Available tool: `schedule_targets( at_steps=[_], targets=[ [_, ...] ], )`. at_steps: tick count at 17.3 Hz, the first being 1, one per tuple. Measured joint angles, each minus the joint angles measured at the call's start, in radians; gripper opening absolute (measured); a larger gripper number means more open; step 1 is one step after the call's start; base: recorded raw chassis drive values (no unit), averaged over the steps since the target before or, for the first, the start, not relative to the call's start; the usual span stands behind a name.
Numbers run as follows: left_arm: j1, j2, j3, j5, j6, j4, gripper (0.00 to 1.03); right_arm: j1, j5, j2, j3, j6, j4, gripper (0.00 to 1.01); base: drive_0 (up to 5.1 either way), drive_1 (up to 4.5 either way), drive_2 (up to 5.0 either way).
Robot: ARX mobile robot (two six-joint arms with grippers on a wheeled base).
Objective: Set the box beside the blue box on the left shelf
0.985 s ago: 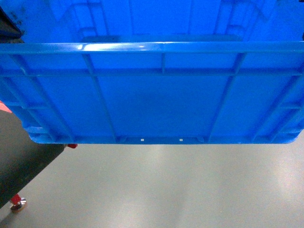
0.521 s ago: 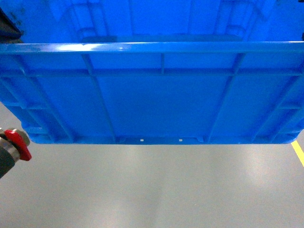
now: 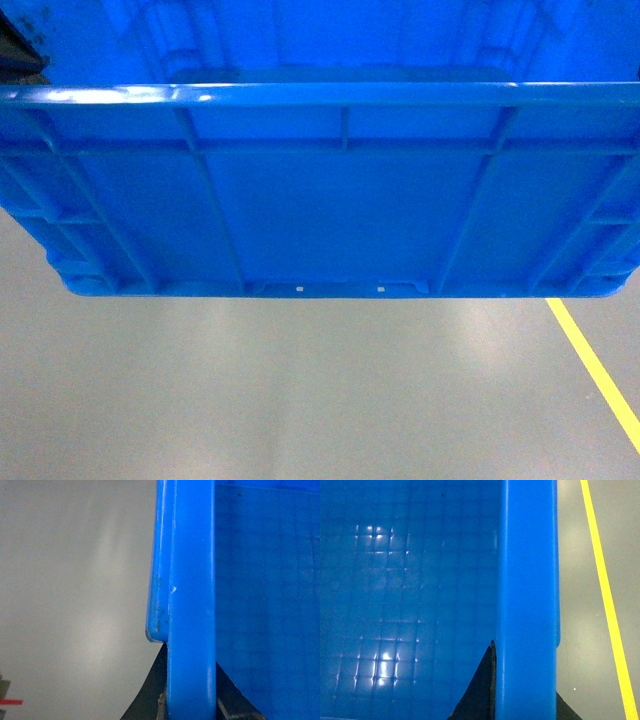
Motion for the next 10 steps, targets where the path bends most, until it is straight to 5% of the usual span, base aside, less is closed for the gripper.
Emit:
schedule_targets(
  at_steps=[10],
  targets=[
    [0.0, 0.002, 0.0, 0.0, 0.0, -0.007, 0.07, 0.0, -0.001, 0.0, 0.0, 0.0, -0.007, 0.07, 0.1, 4.36, -4.2]
  ],
)
